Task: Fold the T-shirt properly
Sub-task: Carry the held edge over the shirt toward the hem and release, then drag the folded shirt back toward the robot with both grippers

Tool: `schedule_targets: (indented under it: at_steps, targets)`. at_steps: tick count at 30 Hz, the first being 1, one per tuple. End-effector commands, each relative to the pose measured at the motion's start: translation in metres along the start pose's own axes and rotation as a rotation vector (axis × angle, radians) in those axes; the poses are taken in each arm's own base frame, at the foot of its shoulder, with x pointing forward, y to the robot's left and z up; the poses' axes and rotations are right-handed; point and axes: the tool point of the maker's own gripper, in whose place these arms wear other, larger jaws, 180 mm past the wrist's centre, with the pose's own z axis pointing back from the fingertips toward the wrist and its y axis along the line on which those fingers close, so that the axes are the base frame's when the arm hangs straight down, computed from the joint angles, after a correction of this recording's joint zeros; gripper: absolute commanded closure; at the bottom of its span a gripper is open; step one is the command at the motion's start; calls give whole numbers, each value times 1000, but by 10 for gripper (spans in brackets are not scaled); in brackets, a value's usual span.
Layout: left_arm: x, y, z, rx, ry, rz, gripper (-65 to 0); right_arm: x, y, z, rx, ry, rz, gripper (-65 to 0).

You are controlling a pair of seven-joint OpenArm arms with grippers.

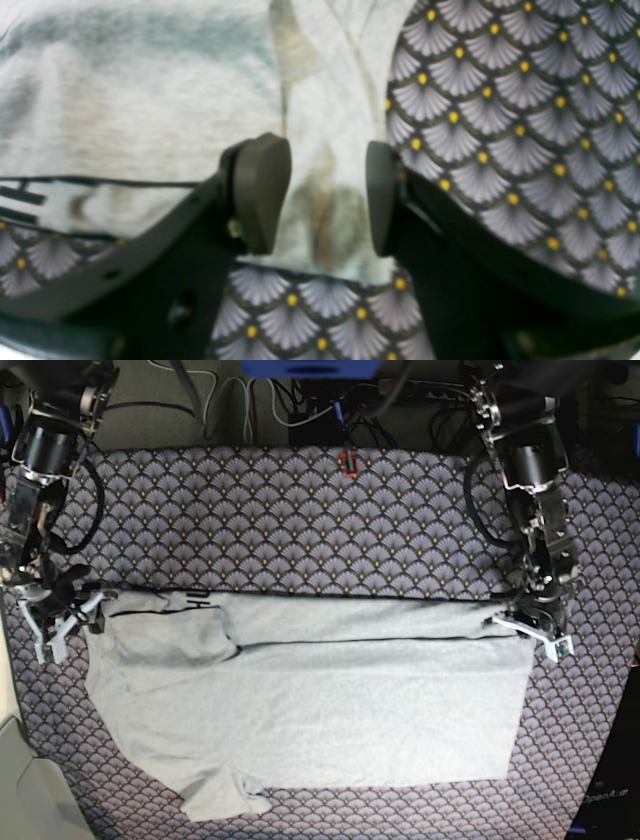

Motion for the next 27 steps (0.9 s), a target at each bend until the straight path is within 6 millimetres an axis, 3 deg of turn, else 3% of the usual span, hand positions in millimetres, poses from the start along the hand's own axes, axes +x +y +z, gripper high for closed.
schedule_targets:
  at_steps: [1,2,6,16,19,22,23,27]
  targets:
    - [4,-1,0,-3,10,2,-26,21,-13,6,-23,-59,1,-295]
    - [4,0,0,-1,11,3,0,18,-18,6,-31,-57,-14,-295]
    - [5,1,0,0,10,2,-9,7,-30,7,-51,-43,-70,-295]
    - [-1,7,3,10,21,-8,-9,-32,-23,2,-32,35,-100,-291]
    - [-3,8,3,12,24,-9,-9,-38,-19,1,-24,48,-109,-206]
    - [-9,15,6,21,33,-24,-9,-50,-19,5,-25,71,-103,-25]
    - [-7,19,8,27,28,-35,-9,-52,-18,5,-23,76,-102,0]
    - [-4,24,21,34,45,-62,-9,-58,-18,14,-31,78,-73,0]
